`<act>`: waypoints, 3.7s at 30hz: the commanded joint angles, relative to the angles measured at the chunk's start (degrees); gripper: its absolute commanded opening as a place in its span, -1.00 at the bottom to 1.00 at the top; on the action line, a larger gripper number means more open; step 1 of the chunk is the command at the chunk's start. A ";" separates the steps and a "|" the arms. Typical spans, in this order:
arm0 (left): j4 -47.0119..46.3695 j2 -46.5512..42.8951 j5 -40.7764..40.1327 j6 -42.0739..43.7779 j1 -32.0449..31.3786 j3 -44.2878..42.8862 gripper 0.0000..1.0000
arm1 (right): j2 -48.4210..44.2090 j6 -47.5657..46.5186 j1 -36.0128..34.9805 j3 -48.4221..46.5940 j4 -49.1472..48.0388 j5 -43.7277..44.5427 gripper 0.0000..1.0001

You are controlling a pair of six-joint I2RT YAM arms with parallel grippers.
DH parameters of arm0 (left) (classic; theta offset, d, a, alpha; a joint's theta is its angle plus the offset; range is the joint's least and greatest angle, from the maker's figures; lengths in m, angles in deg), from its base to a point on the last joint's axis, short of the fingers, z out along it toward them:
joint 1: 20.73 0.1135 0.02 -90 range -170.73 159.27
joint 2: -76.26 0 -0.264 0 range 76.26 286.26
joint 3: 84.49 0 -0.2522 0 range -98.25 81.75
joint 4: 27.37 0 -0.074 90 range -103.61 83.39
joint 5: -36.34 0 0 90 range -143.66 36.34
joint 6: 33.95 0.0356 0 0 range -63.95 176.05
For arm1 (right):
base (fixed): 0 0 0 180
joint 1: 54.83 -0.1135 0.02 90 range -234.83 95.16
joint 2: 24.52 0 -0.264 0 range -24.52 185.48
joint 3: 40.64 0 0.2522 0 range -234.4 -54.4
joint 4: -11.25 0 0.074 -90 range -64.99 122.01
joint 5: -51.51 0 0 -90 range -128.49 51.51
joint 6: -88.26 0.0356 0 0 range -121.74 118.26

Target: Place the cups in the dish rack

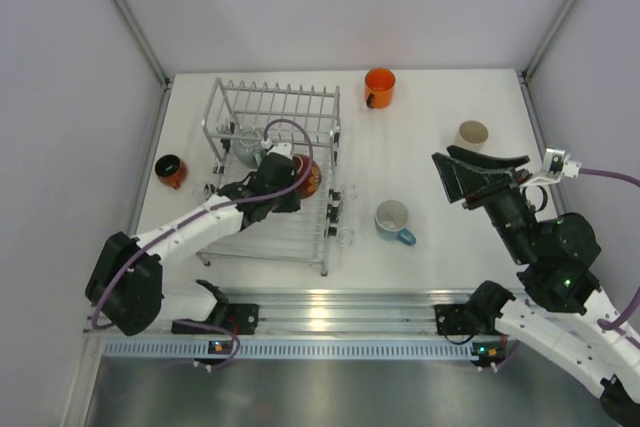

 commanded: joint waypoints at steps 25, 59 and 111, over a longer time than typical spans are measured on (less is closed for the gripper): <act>-11.40 3.56 -5.42 1.70 -0.11 -4.16 -0.39 | 0.18 -2.24 0.41 -1.18 -0.14 1.80 0.26; -12.29 1.81 -9.02 0.47 -0.20 -3.72 -0.18 | 0.97 -3.12 0.41 -2.32 0.56 2.06 0.26; -10.61 6.55 -10.69 -4.28 -0.11 -4.24 -0.98 | 57.57 10.50 -10.05 -11.55 11.28 0.39 -0.76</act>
